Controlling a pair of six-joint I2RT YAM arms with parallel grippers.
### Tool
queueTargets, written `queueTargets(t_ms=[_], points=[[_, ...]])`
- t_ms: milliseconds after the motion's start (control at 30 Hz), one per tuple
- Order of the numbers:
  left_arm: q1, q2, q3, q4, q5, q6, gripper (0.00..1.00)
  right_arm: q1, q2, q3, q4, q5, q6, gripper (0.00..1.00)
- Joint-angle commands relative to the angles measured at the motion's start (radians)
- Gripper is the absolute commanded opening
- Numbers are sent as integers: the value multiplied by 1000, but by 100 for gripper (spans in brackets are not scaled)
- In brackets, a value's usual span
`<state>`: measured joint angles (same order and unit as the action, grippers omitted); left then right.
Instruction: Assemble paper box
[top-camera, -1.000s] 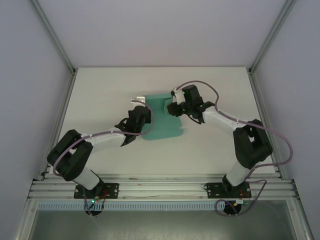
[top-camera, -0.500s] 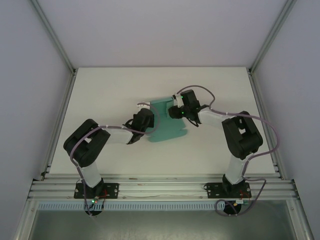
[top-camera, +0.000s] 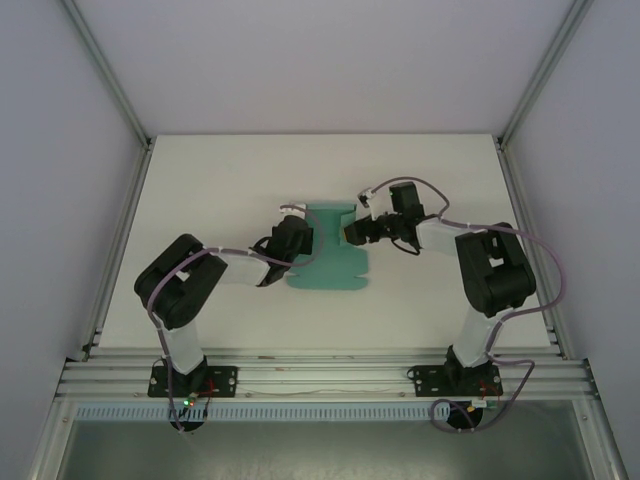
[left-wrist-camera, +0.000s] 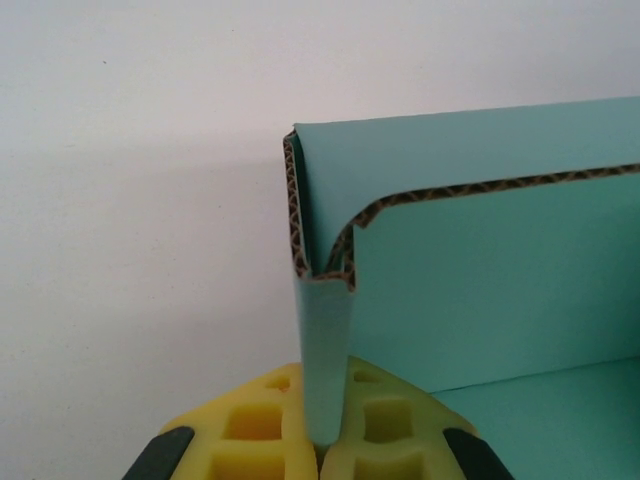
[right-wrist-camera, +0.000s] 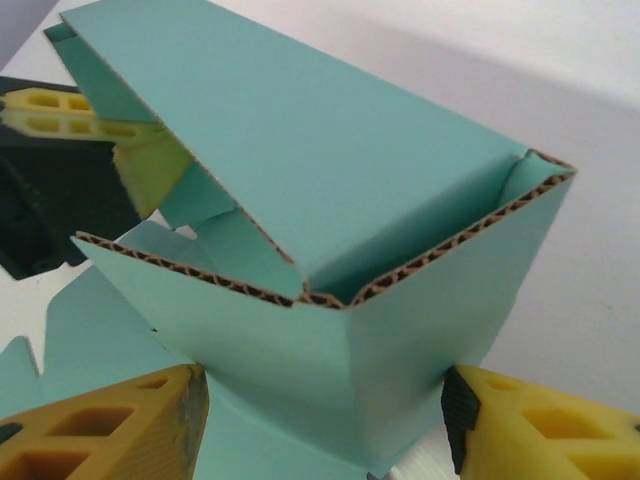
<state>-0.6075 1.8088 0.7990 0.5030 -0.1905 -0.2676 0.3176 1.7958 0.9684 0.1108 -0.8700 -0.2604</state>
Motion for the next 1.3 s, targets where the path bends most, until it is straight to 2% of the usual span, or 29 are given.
queueTargets(t_ms=[0, 167, 333, 433, 533, 567, 700, 800, 967, 1033, 1100, 1200, 1267], points=[[-16, 26, 5, -34, 92, 13, 0, 15, -13, 4, 11, -35, -48, 60], [-15, 27, 5, -29, 108, 35, 0, 18, 19, 0, 69, 202, 52, 61], [-15, 42, 26, -43, 122, 46, 0, 60, 88, 63, 39, 337, 96, 60], [-15, 39, 27, -42, 115, 45, 0, 84, 124, 90, 32, 399, 121, 49], [-15, 36, 29, -48, 113, 48, 0, 89, 124, 76, 66, 457, 172, 24], [-15, 35, 28, -49, 109, 47, 0, 90, 120, 70, 76, 496, 193, 19], [-15, 32, 30, -60, 87, 49, 0, 94, 92, 57, 58, 655, 248, 19], [-15, 26, 31, -69, 78, 48, 0, 101, 70, 47, 36, 730, 261, 21], [-17, 11, 33, -99, 44, 22, 0, 134, 80, 81, -62, 1002, 346, 17], [-18, 9, 38, -118, 34, 9, 0, 141, 96, 105, -115, 1069, 390, 15], [-18, 8, 45, -142, 17, -9, 0, 153, 115, 124, -162, 1183, 436, 9], [-18, 3, 52, -170, -6, -43, 0, 160, 182, 214, -341, 1330, 523, 0], [-18, 6, 51, -169, -6, -48, 0, 164, 234, 284, -458, 1396, 583, 0]])
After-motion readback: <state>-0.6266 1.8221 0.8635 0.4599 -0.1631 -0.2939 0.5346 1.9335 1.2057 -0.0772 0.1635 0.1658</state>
